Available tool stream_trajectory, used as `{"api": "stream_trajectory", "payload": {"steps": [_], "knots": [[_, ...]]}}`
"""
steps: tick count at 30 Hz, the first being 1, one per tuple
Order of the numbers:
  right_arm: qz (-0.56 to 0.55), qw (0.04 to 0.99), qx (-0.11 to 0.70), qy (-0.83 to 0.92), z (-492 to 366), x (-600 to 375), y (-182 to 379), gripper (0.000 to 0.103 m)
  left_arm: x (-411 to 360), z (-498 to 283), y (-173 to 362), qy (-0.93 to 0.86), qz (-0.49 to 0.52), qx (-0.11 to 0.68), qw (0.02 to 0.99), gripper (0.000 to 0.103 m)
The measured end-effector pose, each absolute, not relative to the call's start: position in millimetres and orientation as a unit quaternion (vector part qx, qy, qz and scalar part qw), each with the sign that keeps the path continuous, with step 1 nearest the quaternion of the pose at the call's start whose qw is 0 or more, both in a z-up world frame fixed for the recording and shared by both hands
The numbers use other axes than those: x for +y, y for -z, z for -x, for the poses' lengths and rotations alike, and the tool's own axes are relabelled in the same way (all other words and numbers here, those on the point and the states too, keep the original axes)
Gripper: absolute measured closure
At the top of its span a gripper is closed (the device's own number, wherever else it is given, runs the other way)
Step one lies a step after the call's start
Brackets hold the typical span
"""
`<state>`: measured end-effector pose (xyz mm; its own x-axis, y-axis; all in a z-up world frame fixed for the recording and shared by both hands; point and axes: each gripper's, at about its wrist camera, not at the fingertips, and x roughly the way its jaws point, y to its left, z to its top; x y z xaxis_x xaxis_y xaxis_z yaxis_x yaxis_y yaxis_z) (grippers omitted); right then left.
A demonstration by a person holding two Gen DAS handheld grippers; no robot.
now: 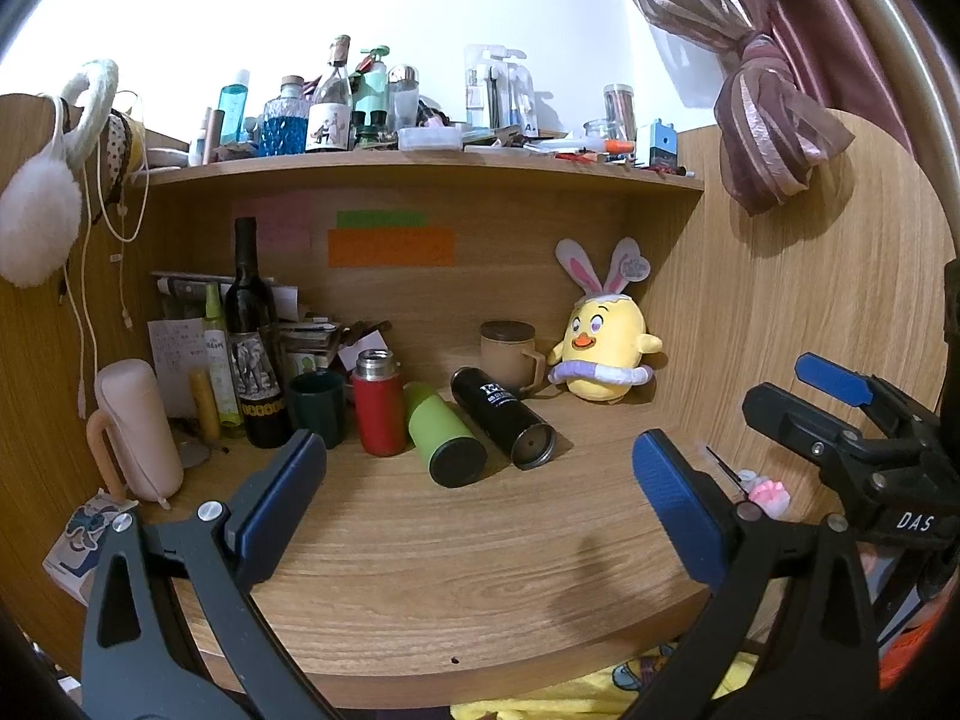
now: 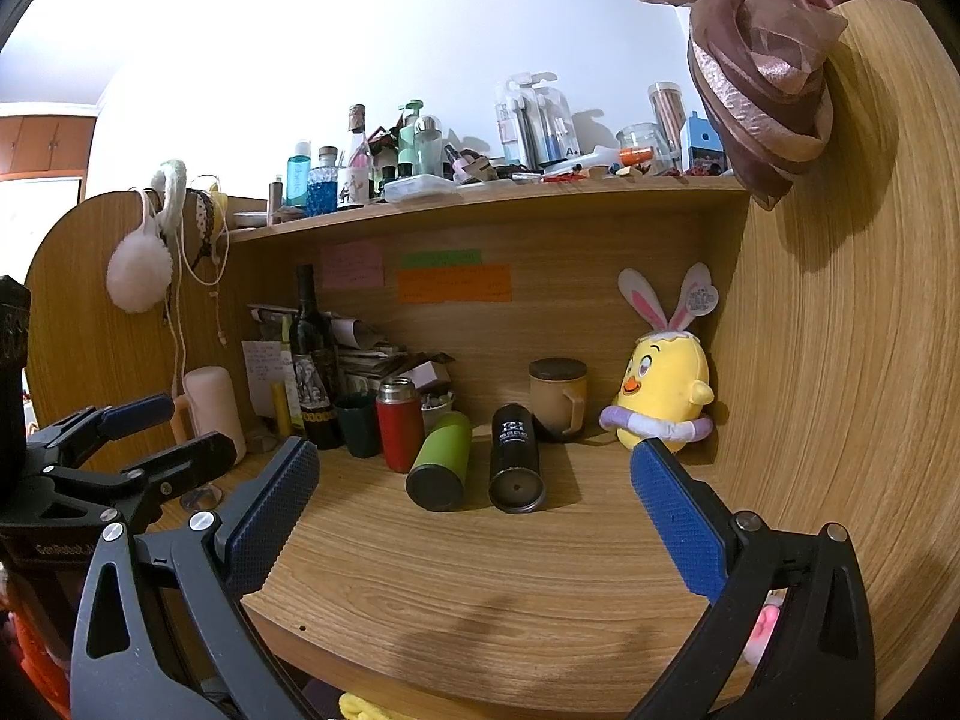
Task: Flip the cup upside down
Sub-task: 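Move the left tool toward the black thermos lying on the desk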
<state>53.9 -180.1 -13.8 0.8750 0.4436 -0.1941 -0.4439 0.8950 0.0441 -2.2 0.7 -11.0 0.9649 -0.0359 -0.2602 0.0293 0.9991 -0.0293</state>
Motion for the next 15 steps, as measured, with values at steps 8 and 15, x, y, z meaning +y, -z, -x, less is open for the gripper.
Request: {"api": "stream_trajectory", "payload": {"steps": [8,15], "knots": [[-0.003,0.968,0.117,-0.222,-78,-187,29,0.0,-1,-28,21,0.019,0.015,0.166,0.986,0.0],[-0.011,0.971,0.141,-0.193,-118,-201,41,0.0,-2,-101,25,0.05,0.03,0.222,0.973,0.0]]}}
